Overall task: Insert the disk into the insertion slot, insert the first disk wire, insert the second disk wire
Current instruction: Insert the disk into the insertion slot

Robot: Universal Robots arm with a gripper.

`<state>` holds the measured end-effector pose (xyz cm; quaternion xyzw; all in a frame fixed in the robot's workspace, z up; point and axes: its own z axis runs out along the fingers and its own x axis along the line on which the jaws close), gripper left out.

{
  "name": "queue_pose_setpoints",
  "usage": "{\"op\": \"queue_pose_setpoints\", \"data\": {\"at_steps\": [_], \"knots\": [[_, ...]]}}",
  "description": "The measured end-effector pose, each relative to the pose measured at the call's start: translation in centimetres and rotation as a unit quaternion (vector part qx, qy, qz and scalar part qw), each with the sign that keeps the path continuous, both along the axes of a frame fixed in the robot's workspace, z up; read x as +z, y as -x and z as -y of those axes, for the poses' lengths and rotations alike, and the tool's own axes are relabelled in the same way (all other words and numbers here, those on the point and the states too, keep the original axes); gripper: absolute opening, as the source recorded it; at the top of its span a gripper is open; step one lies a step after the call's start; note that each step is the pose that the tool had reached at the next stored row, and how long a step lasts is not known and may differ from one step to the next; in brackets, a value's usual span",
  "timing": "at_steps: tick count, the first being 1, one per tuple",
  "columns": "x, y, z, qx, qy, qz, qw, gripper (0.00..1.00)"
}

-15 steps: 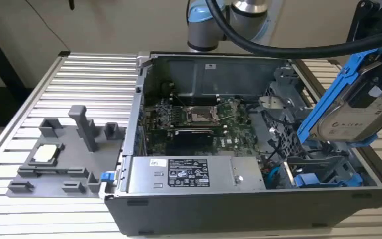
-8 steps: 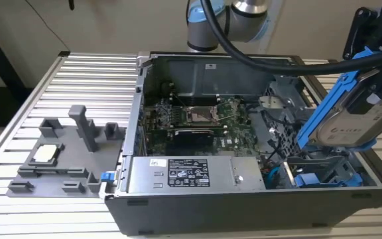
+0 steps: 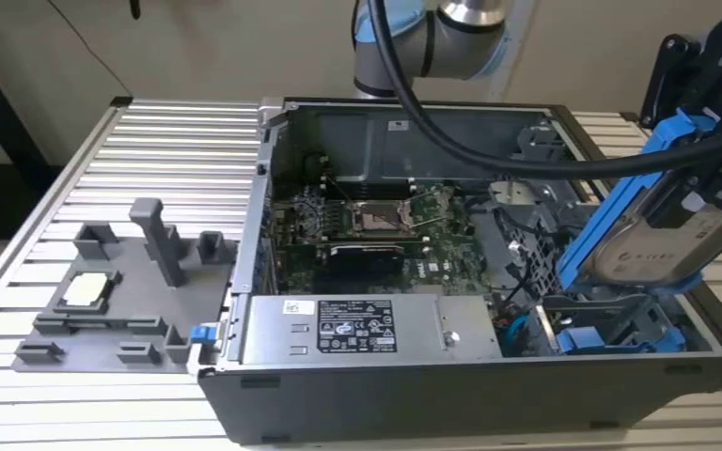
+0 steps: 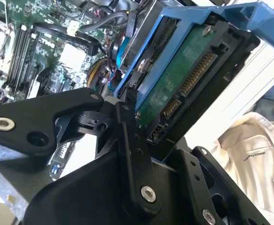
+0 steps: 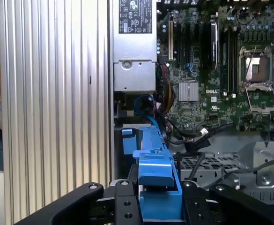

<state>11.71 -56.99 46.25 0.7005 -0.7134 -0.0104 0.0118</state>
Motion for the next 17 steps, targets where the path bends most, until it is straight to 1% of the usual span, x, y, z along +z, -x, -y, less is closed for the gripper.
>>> {"op": "queue_pose_setpoints", "data": {"at_steps": [12, 17], "knots": [[-1.37, 0.0, 0.0, 0.009, 0.0, 0.0011, 1.0, 0.33], [-2.07, -0.03, 0.0, 0.014, -0.0001, 0.0015, 0.9999, 0.33]]}}
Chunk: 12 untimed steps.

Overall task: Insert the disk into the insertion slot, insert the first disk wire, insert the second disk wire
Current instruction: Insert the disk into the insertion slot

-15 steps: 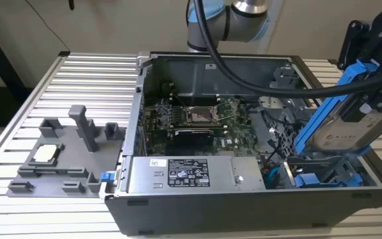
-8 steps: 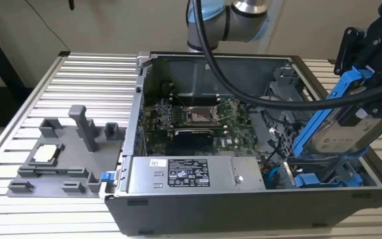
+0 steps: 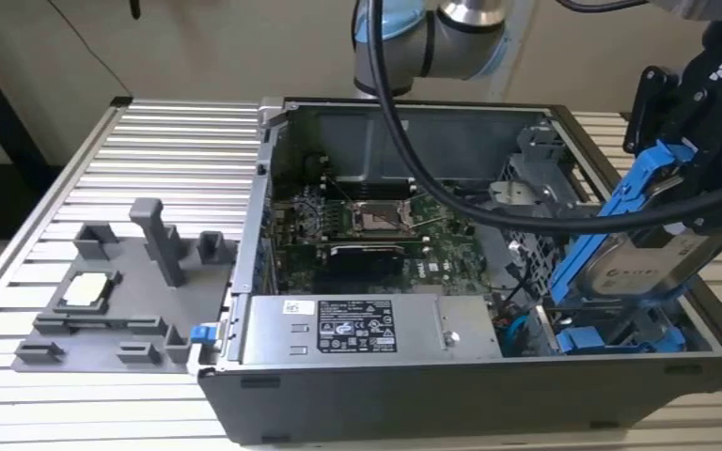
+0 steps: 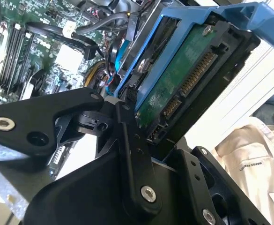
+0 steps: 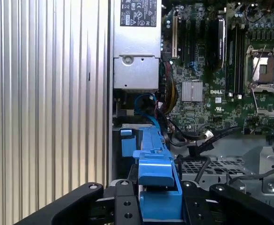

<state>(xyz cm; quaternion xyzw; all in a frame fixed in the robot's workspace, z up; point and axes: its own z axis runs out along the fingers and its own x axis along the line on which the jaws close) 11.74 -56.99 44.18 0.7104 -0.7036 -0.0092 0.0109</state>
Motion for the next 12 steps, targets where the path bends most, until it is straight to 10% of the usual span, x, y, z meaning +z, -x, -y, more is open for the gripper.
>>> {"op": "queue_pose_setpoints", "data": {"at_steps": [12], "knots": [[-1.75, -0.5, 0.0, 0.012, 0.0, 0.0001, 0.9999, 0.33]]}}
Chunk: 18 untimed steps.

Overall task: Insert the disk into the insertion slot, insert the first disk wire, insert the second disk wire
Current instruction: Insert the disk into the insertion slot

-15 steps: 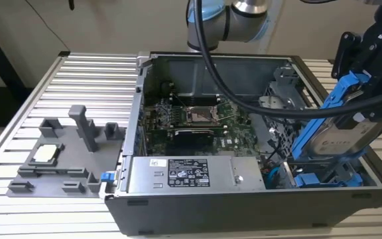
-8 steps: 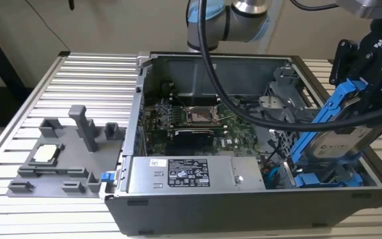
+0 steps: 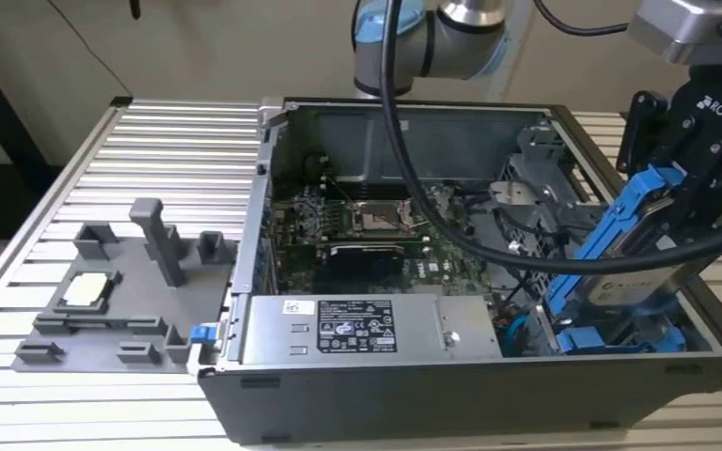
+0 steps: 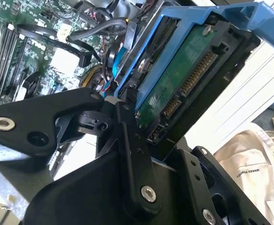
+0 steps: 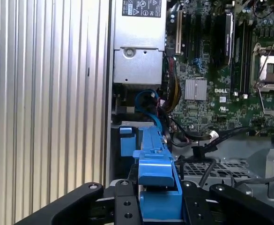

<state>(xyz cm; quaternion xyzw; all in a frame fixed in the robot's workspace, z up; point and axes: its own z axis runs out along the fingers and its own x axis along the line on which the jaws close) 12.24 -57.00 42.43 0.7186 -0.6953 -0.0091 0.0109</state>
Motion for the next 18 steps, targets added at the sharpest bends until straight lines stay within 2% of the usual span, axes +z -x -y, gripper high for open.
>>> {"op": "queue_pose_setpoints", "data": {"at_steps": [18], "knots": [[-2.1, -0.49, -0.01, 0.009, 0.0001, 0.0, 1.0, 0.33]]}}
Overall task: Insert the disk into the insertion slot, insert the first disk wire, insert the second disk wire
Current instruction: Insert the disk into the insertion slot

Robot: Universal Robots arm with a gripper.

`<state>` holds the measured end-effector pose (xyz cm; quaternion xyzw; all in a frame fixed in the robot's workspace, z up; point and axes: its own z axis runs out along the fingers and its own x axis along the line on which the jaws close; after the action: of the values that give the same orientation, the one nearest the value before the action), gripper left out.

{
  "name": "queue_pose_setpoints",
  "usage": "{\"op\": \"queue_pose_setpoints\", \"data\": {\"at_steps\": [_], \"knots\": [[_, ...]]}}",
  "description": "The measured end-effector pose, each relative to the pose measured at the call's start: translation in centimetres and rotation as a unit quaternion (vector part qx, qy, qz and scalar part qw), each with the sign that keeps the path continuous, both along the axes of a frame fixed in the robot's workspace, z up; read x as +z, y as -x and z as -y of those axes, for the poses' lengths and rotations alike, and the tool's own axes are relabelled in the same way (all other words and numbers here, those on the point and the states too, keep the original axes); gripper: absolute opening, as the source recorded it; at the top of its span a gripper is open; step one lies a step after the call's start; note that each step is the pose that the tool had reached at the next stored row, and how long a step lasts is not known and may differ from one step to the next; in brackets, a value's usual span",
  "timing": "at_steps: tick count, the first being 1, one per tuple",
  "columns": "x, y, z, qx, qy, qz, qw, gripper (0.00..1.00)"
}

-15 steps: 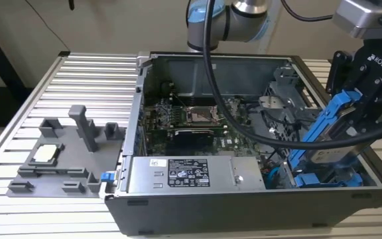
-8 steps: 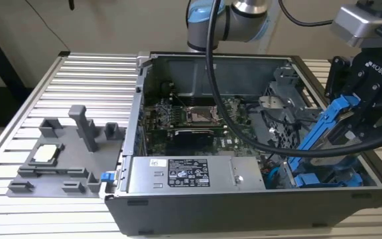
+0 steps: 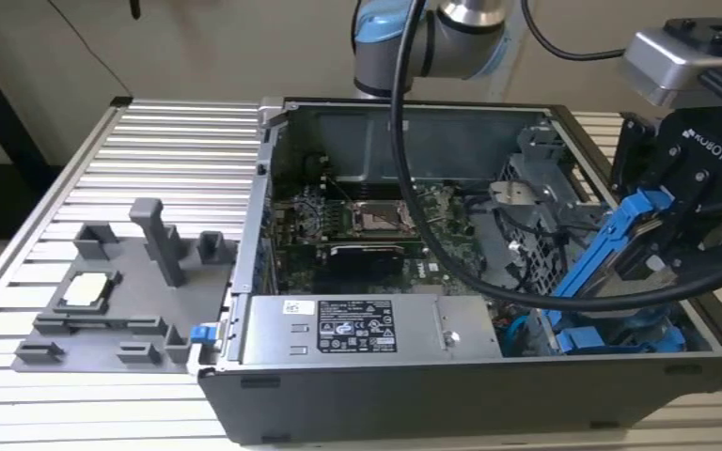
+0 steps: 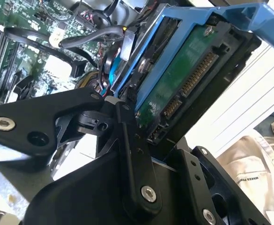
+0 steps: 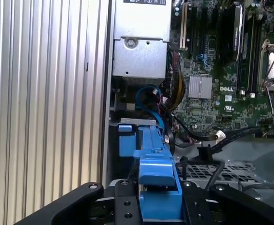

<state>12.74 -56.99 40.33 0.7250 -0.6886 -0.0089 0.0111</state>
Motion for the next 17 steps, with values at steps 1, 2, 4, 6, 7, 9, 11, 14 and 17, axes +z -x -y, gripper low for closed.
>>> {"op": "queue_pose_setpoints", "data": {"at_steps": [1, 2, 4, 6, 7, 9, 11, 14, 17], "knots": [[-0.15, -0.02, 0.0, 0.0, -0.0002, 0.0001, 1.0, 0.33], [-0.3, -0.04, -0.01, 0.0, -0.0001, 0.0001, 1.0, 0.33], [-0.64, -0.1, -0.02, 0.001, -0.0001, -0.0001, 1.0, 0.33], [-0.93, -0.2, -0.11, 0.001, 0.0001, 0.0, 1.0, 0.33], [-1.06, -0.25, -0.15, 0.001, 0.0, 0.0, 1.0, 0.33], [-1.31, -0.37, -0.28, 0.001, 0.0, 0.0, 1.0, 0.33], [-1.51, -0.43, -0.39, 0.002, 0.0001, 0.0, 1.0, 0.33], [-1.69, -0.44, -0.43, 0.002, -0.0001, 0.0001, 1.0, 0.33], [-2.21, -0.45, -0.46, 0.002, 0.0, 0.0006, 1.0, 0.33]]}}
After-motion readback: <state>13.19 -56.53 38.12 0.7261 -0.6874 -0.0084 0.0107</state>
